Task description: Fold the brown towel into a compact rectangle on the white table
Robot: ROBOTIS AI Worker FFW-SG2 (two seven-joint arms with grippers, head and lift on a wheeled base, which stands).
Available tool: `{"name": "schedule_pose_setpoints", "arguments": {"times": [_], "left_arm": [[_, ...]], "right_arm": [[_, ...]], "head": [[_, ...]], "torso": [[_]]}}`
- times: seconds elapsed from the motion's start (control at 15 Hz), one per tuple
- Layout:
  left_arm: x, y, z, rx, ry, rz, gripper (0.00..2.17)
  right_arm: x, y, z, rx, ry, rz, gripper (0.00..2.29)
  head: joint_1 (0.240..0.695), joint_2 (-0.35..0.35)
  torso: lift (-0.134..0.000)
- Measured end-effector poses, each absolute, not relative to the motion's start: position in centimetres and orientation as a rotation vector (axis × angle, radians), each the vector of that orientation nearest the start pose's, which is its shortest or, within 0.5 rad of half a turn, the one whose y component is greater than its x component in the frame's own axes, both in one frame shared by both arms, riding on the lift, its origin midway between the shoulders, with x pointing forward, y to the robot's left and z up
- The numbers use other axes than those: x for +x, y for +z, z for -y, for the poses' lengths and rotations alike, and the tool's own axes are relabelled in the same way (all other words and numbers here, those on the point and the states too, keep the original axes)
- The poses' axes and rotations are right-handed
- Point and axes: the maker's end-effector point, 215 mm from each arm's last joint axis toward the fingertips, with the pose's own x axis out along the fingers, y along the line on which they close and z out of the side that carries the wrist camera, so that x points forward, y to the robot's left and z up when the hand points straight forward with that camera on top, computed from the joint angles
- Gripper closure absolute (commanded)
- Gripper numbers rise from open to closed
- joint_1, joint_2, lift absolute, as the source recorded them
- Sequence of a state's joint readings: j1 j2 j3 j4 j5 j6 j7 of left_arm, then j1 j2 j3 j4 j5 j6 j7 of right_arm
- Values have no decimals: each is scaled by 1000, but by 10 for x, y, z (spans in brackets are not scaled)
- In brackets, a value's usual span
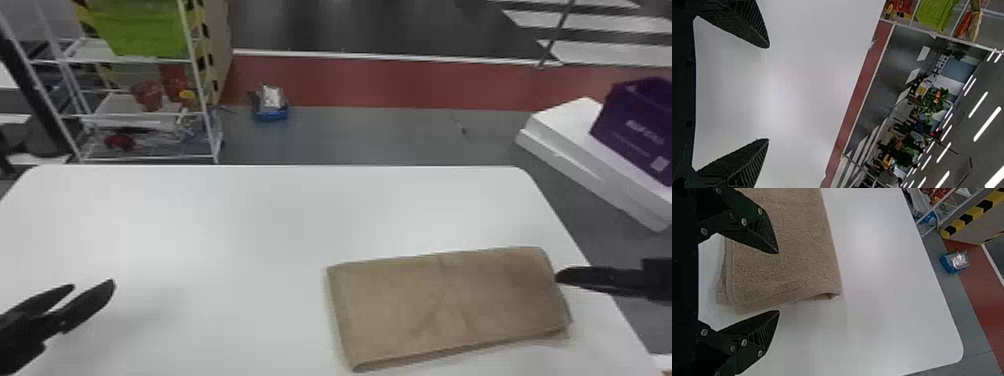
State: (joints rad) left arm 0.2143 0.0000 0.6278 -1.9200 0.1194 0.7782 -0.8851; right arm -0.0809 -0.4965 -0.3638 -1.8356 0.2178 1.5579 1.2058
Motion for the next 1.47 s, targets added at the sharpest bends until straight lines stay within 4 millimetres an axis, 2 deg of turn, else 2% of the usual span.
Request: {"name": "schedule_pose_setpoints", "arguments": {"times": [0.13,0.27,0.4,0.8,0.87,1.0,1.13,1.47], "left_arm": [[424,-425,-368,-400,-275,-447,19],[424,-424,-369,-397,-275,-441,19],[424,-424,-369,-396,-275,-440,19],[421,-427,-374,-396,-265,-440,19],[421,-426,-375,-395,-264,-439,19],[420,-426,-377,-395,-261,-438,19],[419,-427,-378,-396,-258,-438,19],[419,-427,-379,-395,-256,-437,19]], "right_arm": [[408,-394,439,342,262,-1036,188],[397,-407,443,336,245,-1074,215],[392,-421,439,346,241,-1103,323],[396,-446,417,346,251,-1157,340],[397,-450,412,341,257,-1167,485],[400,-453,405,333,264,-1175,599],[402,-454,401,337,270,-1175,896],[399,-460,396,358,275,-1186,1052]], "head": [[695,-93],[695,-101],[695,-98],[695,-61],[695,-55],[695,-44],[695,-32],[695,-23]], "torso": [[-124],[-124],[-124],[-124],[-124],[-124],[-124],[-124]]}}
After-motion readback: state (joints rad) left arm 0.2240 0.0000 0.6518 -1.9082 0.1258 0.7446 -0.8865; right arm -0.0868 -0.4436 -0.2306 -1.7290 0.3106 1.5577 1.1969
